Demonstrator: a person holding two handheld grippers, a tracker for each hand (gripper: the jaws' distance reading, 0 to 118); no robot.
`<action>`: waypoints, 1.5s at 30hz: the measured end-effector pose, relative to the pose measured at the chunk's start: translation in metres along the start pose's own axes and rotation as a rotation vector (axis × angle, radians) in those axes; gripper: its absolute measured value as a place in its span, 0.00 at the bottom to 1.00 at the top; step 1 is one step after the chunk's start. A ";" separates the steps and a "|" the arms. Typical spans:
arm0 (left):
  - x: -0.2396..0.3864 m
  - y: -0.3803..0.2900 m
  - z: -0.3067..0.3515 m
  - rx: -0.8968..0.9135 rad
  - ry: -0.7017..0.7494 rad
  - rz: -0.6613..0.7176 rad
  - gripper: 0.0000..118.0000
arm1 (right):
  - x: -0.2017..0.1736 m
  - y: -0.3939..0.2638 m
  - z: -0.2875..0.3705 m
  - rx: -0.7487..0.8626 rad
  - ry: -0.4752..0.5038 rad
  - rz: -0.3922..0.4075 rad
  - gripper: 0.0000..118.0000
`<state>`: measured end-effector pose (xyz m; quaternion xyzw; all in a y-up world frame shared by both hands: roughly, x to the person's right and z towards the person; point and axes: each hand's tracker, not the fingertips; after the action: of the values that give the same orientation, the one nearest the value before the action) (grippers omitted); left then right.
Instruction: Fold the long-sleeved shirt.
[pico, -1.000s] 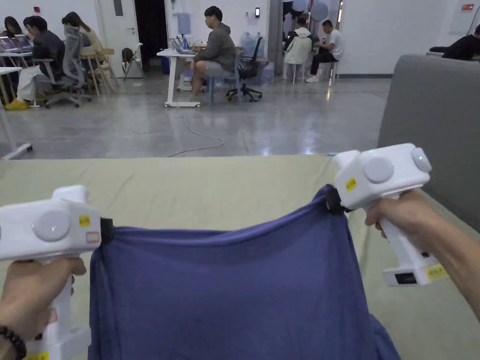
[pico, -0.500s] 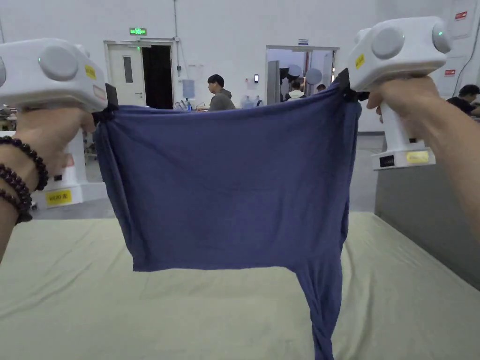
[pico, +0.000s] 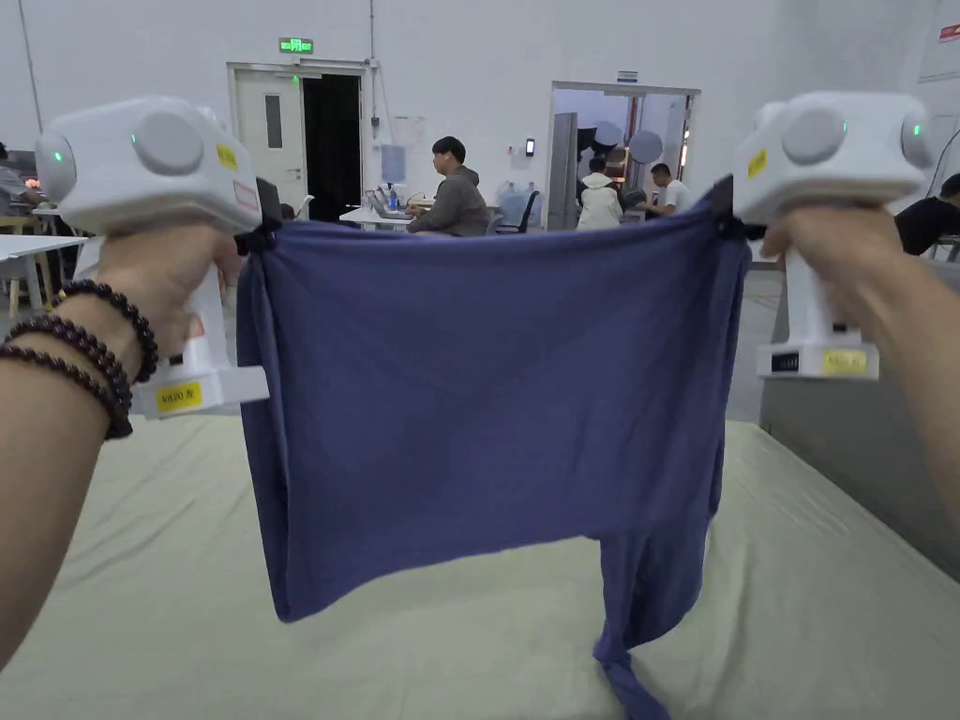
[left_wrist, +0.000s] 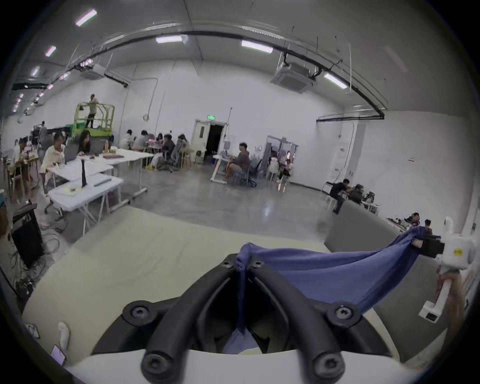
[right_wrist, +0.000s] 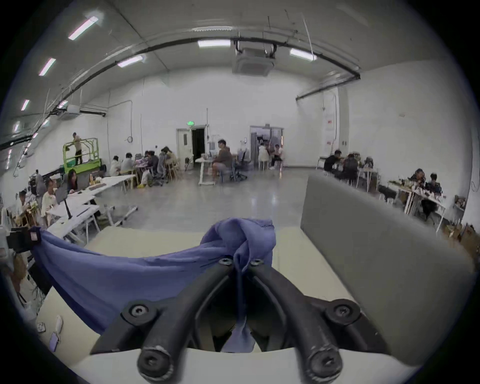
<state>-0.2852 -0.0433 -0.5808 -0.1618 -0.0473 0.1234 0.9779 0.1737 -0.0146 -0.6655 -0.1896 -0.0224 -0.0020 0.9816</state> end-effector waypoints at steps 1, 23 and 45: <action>-0.004 -0.015 -0.005 -0.025 -0.009 -0.005 0.00 | 0.003 -0.020 -0.008 -0.007 0.014 -0.025 0.00; -0.062 -0.222 0.065 -0.323 0.063 -0.158 0.00 | 0.000 -0.284 0.078 -0.302 0.152 0.106 0.00; -0.070 -0.473 0.236 -1.056 -0.083 -0.388 0.00 | 0.051 -0.559 0.240 -0.972 0.367 0.352 0.00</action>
<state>-0.2775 -0.4231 -0.2062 -0.6126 -0.1701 -0.0926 0.7663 0.2071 -0.4436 -0.2333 -0.6186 0.1846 0.1191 0.7543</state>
